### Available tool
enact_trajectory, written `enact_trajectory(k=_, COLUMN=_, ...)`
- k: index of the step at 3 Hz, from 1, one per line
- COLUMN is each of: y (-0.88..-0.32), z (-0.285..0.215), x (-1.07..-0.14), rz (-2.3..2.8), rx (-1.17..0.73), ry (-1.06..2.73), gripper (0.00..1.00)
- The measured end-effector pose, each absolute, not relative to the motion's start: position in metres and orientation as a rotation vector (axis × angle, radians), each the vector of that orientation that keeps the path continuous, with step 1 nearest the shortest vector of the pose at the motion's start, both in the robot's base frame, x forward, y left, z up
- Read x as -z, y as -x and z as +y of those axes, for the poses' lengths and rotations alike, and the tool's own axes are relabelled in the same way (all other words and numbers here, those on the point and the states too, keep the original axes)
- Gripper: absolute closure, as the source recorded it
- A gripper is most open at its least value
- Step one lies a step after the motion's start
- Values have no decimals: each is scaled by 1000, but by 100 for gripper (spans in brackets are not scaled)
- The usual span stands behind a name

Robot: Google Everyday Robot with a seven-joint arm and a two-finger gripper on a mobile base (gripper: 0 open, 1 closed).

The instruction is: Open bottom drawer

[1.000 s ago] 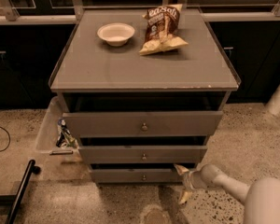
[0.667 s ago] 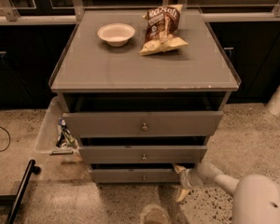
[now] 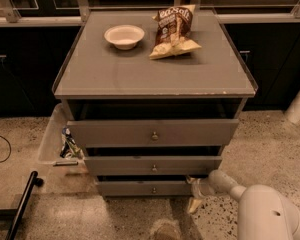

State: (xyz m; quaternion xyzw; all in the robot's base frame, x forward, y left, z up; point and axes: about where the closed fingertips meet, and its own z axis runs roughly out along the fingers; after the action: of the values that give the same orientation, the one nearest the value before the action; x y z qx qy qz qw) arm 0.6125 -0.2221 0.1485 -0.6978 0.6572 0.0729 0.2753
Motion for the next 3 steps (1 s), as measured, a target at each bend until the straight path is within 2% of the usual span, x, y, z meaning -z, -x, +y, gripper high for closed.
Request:
enact_trajectory(k=1, y=-612, z=-222, x=-149, rz=1766, rx=-196, ry=1875, gripper=19)
enact_trajectory(k=3, y=-617, z=-215, x=-154, rz=1756, rx=-206, ry=1892, gripper=66)
